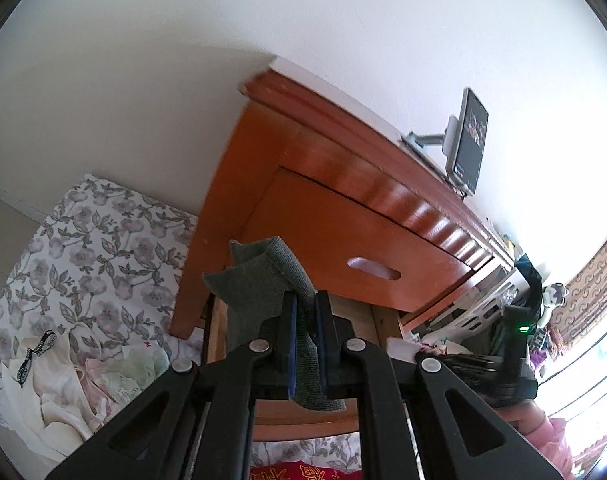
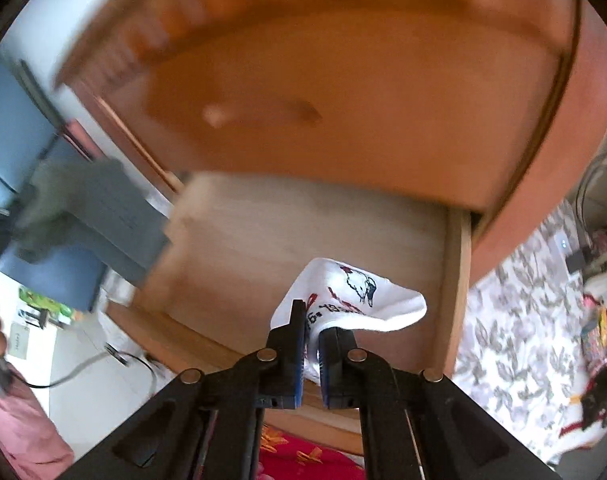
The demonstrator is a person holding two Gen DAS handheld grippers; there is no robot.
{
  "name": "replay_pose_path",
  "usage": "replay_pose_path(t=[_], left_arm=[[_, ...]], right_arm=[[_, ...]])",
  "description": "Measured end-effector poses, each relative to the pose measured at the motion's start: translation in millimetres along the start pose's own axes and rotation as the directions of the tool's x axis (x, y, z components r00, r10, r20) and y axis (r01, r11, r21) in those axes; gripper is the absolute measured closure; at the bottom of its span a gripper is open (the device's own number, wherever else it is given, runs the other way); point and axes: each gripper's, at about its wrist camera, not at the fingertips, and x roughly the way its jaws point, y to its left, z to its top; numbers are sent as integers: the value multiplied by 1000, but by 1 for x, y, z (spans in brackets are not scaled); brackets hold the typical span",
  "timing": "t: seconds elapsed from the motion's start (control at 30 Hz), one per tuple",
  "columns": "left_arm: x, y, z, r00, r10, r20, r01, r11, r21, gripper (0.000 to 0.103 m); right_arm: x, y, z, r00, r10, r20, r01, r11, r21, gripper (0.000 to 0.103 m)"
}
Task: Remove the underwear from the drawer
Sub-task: 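Carry the sock and Hello Kitty garment over the bed with both tools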
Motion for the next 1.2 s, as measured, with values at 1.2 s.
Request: replay_pose_path(t=[1.2], left_arm=[[-102,193,-42,951,307,30,-284,910,-303,94]], right_arm=[[66,285,25,960,277,-34,-261,851,-455,96]])
